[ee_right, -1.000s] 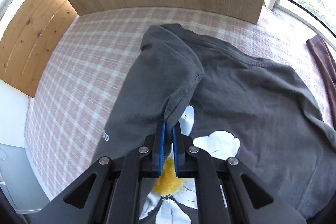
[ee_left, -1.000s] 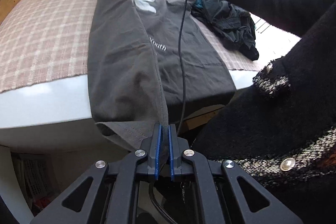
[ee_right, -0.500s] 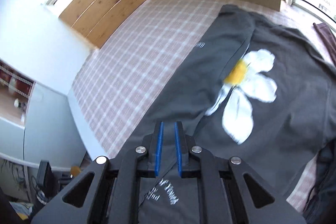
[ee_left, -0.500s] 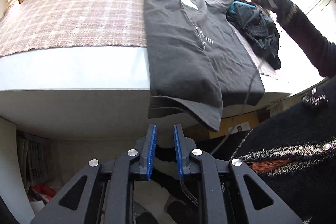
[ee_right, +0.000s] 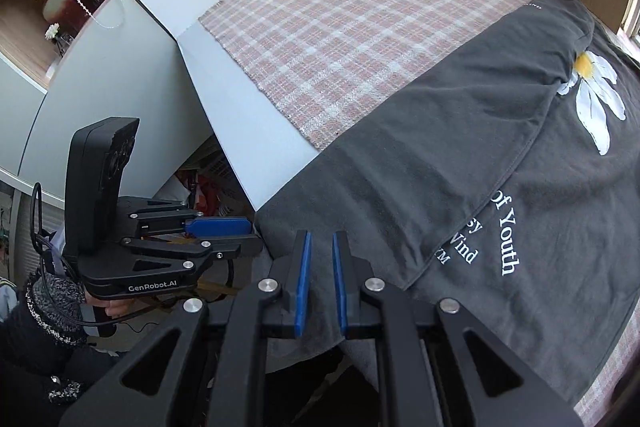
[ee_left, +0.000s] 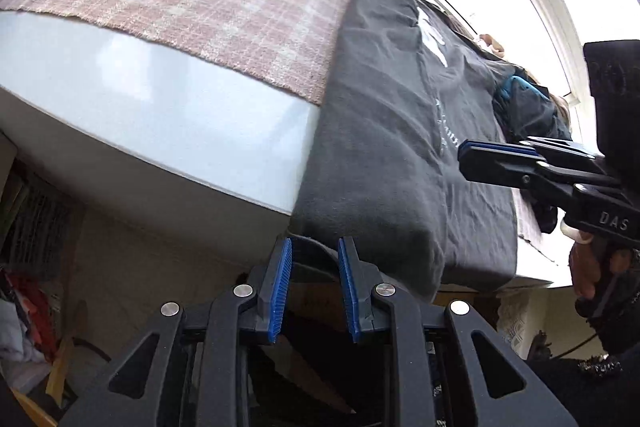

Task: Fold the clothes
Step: 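Carry the collar end over to the hem with the right gripper while the left holds, then hold the folded shirt edge at the table edge with both grippers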

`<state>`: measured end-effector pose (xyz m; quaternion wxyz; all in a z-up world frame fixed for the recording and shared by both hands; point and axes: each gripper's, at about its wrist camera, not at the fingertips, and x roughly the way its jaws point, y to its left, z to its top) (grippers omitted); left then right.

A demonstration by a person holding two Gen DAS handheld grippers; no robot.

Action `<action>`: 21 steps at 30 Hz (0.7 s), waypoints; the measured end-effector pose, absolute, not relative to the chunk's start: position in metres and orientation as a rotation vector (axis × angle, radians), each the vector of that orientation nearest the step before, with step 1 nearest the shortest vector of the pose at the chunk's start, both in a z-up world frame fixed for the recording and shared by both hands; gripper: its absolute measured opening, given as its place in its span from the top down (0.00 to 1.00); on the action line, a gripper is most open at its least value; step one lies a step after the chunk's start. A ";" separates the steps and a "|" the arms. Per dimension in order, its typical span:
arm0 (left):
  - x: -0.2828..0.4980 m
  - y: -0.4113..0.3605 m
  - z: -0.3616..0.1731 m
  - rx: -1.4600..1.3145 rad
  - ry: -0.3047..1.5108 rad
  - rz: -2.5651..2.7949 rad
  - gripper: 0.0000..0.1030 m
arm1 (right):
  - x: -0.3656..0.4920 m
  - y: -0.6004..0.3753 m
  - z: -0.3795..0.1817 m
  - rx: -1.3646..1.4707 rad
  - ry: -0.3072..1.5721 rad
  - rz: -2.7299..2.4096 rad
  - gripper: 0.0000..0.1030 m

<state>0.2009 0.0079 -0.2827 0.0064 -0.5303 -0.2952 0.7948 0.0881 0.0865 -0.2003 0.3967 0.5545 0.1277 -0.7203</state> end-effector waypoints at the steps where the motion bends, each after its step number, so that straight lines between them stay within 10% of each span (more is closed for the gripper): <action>1: 0.201 0.008 -0.286 -1.652 -0.939 2.481 0.84 | 0.089 0.083 -0.203 1.401 0.354 -1.831 0.89; 21: 0.289 -0.001 -0.331 -1.588 -1.358 2.463 1.00 | 0.084 0.094 -0.238 1.467 0.471 -1.811 0.92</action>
